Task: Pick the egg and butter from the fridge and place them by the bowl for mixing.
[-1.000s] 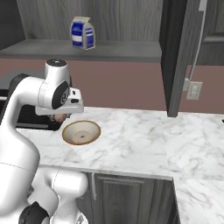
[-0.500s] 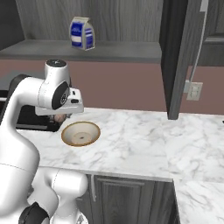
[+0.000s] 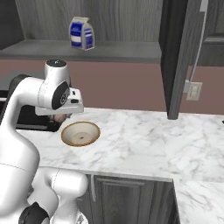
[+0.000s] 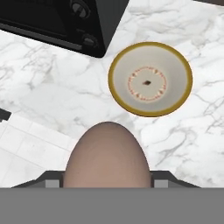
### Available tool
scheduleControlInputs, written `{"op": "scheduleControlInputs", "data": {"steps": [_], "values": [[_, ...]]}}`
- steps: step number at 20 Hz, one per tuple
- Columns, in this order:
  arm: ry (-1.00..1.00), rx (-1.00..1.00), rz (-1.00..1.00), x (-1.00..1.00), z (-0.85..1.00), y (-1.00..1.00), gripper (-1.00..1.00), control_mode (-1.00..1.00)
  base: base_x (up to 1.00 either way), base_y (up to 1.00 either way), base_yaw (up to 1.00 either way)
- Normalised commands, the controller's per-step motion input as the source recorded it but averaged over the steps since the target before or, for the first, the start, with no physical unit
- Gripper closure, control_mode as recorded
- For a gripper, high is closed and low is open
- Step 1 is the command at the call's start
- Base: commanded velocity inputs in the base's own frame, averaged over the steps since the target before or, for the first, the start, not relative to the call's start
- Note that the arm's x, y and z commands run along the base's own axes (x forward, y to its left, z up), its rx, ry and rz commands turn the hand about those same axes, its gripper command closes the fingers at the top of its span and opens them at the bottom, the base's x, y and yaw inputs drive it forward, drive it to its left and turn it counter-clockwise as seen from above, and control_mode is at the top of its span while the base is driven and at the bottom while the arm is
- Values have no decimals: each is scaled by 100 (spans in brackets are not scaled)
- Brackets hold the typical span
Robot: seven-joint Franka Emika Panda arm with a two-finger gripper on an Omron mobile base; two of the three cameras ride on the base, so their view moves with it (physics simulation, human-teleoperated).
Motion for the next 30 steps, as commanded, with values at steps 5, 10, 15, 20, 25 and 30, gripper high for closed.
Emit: {"op": "scheduleControlInputs", "data": {"steps": [5,10,15,20,25,30], "values": [[1,0,-12,33,0,-10,100,-100,0,0,0],[3,1,-22,39,-3,-32,100,-100,0,0,0],[2,0,-22,33,-19,-39,100,-100,0,0,0],[0,-1,-24,18,-31,-42,100,-100,0,0,0],[-1,0,-14,3,-42,-39,100,-100,0,0,0],[-5,0,-15,14,-46,-36,100,-100,0,0,0]]}}
